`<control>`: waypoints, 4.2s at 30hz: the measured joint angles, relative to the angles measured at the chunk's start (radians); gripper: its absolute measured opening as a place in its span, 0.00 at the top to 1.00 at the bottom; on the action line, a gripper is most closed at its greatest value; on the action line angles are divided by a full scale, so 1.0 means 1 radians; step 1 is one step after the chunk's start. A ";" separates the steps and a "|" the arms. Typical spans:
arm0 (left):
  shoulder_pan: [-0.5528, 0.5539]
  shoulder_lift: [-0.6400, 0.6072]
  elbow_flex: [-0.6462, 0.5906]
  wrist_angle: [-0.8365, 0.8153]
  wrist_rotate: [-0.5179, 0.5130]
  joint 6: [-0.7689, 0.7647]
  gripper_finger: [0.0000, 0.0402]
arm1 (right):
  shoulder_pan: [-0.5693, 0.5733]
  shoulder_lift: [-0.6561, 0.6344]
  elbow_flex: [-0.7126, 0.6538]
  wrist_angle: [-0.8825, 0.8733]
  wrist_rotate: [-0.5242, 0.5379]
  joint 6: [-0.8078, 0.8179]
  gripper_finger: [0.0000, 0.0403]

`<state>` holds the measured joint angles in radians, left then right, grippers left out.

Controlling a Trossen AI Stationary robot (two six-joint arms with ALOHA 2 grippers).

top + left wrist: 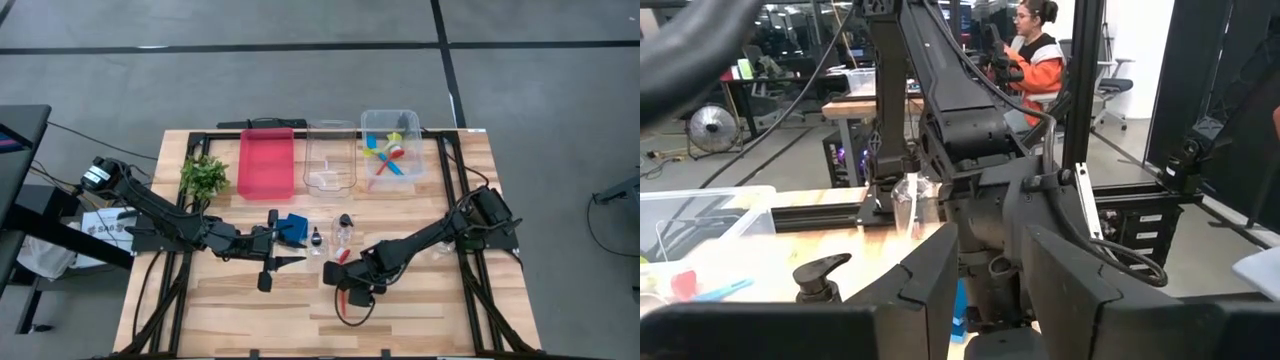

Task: Pick & Place Kitchen Sink Supplies
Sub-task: Put the red dishwashing brush into the white transparent bin, then put the soap dispenser into the transparent bin

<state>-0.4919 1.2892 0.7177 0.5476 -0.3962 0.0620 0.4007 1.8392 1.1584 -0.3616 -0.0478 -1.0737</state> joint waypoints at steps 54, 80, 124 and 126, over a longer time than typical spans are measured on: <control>0.000 0.000 0.000 0.003 0.000 0.000 0.71 | 0.114 -0.434 0.320 -0.279 0.411 0.151 0.97; 0.000 0.000 0.000 0.003 0.000 0.005 0.71 | -0.774 -0.616 0.312 -0.236 0.459 0.530 0.96; 0.000 0.000 -0.001 0.002 0.000 0.005 0.71 | -0.988 -0.601 0.236 -0.581 0.438 0.891 0.70; 0.000 0.000 -0.001 0.003 0.000 0.005 0.71 | -0.960 -0.648 0.236 -0.582 0.438 0.891 0.71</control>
<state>-0.4923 1.2892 0.7170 0.5503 -0.3961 0.0666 -0.5597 1.1913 1.3945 -0.9433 0.3904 -0.1825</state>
